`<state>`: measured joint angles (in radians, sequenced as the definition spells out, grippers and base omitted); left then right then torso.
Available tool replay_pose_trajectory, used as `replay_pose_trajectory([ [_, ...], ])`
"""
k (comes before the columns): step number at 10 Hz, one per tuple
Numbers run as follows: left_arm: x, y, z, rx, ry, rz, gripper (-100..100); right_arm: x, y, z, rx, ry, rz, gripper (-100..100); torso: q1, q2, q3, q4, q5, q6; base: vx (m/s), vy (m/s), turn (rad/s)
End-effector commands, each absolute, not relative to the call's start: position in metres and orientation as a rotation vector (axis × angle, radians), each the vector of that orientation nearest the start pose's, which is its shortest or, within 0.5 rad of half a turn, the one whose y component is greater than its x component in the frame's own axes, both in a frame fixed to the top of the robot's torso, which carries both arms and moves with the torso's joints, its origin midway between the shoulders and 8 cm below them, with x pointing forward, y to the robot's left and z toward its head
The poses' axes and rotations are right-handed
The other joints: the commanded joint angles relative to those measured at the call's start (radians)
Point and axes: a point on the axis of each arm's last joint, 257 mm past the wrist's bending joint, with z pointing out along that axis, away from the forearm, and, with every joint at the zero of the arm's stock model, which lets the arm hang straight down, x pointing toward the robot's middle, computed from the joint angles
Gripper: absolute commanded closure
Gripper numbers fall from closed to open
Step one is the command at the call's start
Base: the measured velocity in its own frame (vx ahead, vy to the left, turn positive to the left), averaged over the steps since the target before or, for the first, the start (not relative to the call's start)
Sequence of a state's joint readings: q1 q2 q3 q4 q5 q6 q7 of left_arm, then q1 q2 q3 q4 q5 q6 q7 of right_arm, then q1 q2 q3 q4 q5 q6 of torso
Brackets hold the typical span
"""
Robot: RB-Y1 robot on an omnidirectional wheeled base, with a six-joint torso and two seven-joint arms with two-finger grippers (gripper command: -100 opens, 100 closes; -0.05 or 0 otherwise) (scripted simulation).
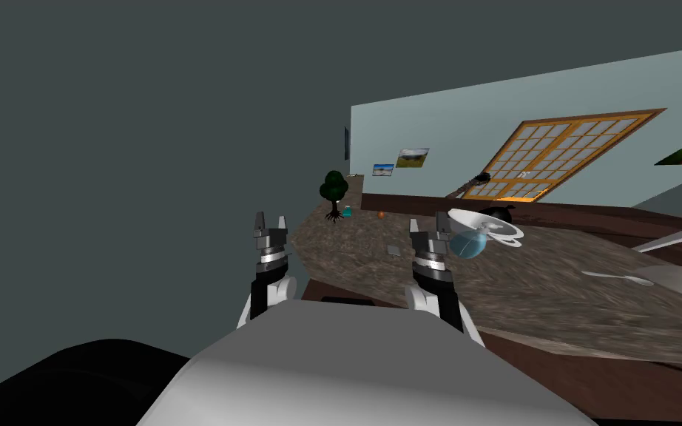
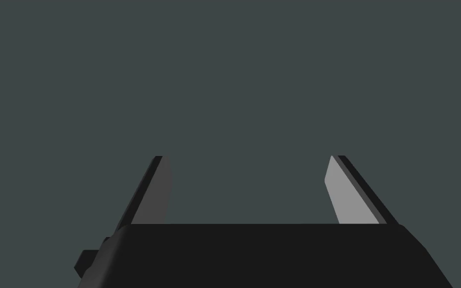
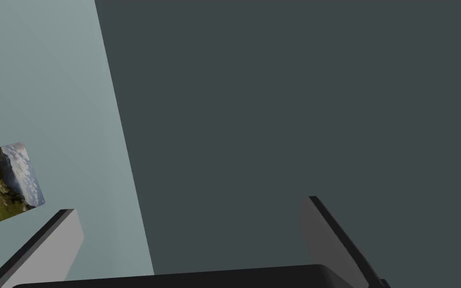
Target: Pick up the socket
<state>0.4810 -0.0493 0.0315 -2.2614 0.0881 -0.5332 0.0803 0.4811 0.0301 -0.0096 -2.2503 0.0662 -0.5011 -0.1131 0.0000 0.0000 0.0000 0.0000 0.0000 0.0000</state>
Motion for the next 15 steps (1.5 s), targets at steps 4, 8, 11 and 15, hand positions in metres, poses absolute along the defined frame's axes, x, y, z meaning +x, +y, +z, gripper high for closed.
replay_pose_trajectory([
  [4,0.338,0.304,0.028,-0.743,0.462,-1.41,0,0.347,-0.293,-0.013,0.64,0.781,1.218,-100,0.0,0.003,0.002,0.001,0.0,0.0,-0.036,0.005,0.134],
  [8,0.338,0.304,0.028,-0.743,0.462,-1.41,0,0.335,-0.324,-0.063,0.616,0.996,1.009,-100,-0.001,0.002,0.001,0.0,0.0,0.0,-0.021,0.004,0.227],
  [11,0.338,0.304,0.028,-0.743,0.462,-1.41,0,0.323,-0.344,-0.095,0.602,1.128,0.883,-100,-0.001,0.001,0.001,0.0,0.0,0.0,-0.011,0.006,0.226],
  [15,0.338,0.304,0.028,-0.743,0.462,-1.41,0,0.306,-0.366,-0.131,0.583,1.273,0.75,-100,0.0,0.0,0.0,0.0,0.0,0.0,-0.003,0.006,0.165],
])
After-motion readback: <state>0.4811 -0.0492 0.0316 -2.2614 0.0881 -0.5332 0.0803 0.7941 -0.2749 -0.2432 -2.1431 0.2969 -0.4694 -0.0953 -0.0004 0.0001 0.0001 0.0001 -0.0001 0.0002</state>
